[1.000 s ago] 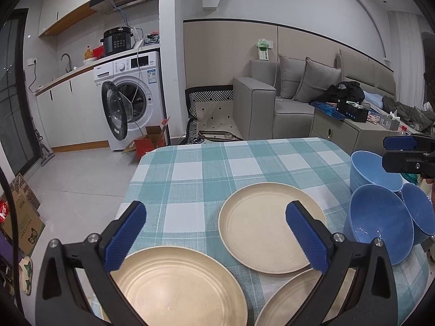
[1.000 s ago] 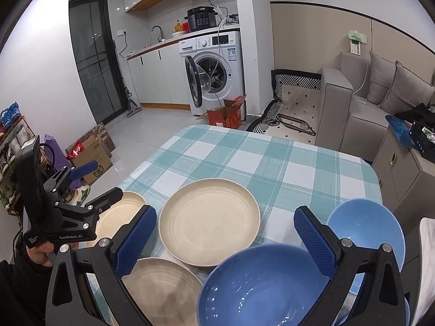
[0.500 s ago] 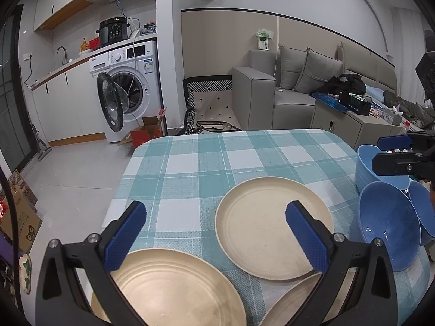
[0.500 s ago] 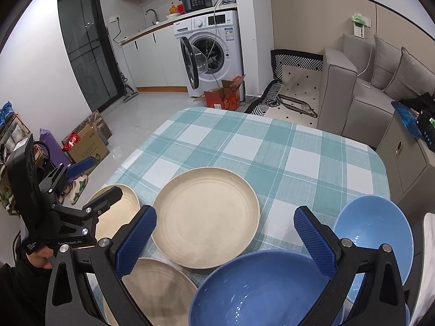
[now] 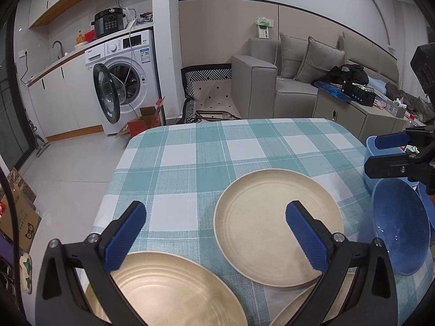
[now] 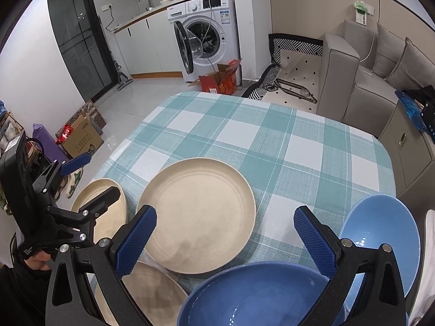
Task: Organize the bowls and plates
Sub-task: 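Lower the left tool to one cream plate rim while the right tool lowers to another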
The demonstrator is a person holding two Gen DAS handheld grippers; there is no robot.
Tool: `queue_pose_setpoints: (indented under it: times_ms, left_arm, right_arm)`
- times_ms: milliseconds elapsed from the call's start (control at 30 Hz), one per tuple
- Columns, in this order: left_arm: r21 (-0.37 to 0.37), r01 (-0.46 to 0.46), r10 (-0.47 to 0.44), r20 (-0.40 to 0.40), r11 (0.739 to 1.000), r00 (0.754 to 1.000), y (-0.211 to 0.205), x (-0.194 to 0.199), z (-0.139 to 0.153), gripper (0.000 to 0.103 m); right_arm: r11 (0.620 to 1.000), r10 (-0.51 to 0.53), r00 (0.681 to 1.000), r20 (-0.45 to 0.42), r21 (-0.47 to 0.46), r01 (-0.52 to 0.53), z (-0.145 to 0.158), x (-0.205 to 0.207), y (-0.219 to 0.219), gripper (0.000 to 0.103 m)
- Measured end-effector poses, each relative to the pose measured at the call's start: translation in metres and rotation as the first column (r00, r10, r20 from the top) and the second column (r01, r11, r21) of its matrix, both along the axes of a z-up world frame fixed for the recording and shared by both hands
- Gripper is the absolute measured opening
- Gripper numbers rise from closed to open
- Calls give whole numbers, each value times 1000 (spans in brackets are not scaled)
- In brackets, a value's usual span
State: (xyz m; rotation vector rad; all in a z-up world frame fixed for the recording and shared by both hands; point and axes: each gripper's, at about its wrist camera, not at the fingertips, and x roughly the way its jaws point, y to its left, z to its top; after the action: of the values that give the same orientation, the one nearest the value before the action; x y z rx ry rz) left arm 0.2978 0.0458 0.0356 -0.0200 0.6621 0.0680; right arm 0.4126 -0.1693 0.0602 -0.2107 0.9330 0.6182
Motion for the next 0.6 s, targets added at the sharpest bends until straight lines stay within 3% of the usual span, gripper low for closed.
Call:
queue_pose_setpoints:
  times_ms: [600]
  left_arm:
    - [12,-3,4,-124,1000,992,4,24,-29,103]
  right_arm:
    - [992,-6,992,-123,-123,-10,-43,35,26,103]
